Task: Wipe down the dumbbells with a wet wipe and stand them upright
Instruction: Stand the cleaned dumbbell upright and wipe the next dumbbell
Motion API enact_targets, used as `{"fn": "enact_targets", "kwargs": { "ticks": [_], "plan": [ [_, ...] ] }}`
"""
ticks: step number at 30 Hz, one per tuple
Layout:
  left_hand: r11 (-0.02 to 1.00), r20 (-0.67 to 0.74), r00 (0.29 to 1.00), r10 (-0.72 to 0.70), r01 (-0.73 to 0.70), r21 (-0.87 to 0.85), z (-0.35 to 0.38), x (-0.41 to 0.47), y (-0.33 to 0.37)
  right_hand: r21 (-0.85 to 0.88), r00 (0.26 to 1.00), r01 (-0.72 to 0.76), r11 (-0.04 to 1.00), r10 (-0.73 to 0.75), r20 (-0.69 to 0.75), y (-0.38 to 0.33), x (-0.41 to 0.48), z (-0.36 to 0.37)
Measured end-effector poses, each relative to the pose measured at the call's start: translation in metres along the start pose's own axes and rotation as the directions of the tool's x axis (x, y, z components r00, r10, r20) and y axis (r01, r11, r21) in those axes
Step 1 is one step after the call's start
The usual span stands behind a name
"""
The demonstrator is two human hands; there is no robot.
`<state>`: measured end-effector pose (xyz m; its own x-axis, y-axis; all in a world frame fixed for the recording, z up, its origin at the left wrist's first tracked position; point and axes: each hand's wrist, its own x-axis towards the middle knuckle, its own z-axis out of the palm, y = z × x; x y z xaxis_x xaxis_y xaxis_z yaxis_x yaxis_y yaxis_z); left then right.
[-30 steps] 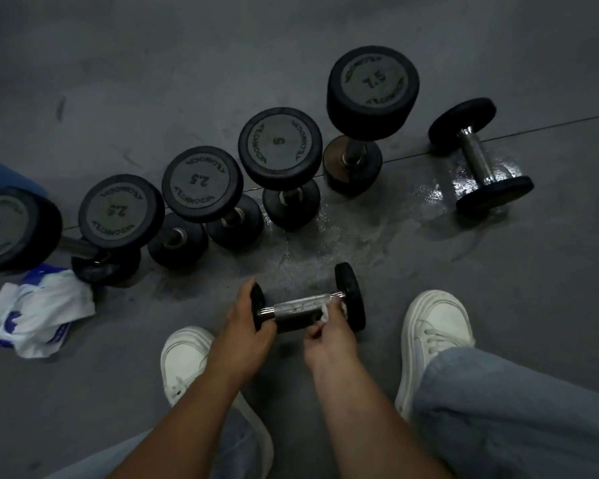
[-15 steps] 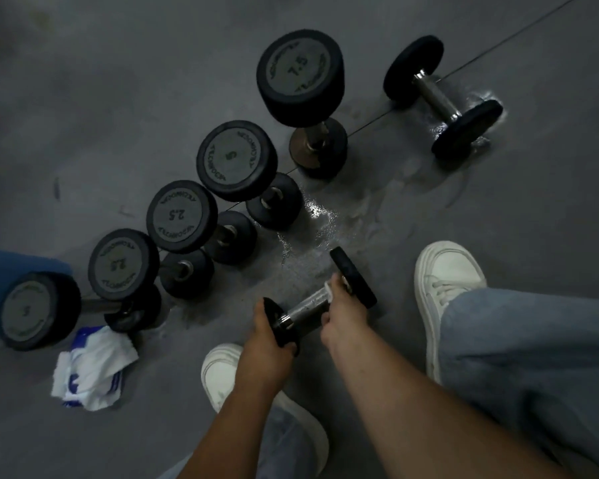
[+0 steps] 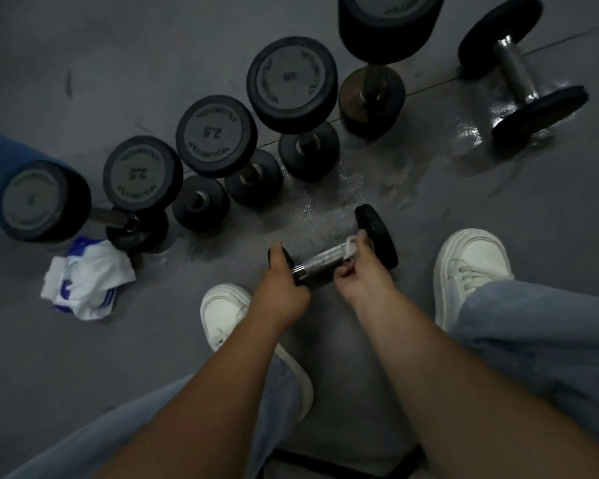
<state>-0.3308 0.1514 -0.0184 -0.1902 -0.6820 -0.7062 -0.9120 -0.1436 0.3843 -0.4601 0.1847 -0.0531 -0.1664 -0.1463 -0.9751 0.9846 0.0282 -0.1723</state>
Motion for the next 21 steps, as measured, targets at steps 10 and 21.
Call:
{"fn": "enact_targets", "kwargs": {
  "ticks": [10,21],
  "plan": [
    [0.999,-0.007,1.000,-0.018,0.018,-0.034,-0.001,0.006,0.002,0.144,0.998,-0.033,0.989,0.024,0.065,-0.005,-0.006,-0.013],
    [1.000,-0.026,0.999,0.021,-0.021,-0.019,0.000,0.000,0.003,0.123,0.997,0.074,0.990,-0.073,-0.009,0.000,-0.019,0.010]
  ]
}}
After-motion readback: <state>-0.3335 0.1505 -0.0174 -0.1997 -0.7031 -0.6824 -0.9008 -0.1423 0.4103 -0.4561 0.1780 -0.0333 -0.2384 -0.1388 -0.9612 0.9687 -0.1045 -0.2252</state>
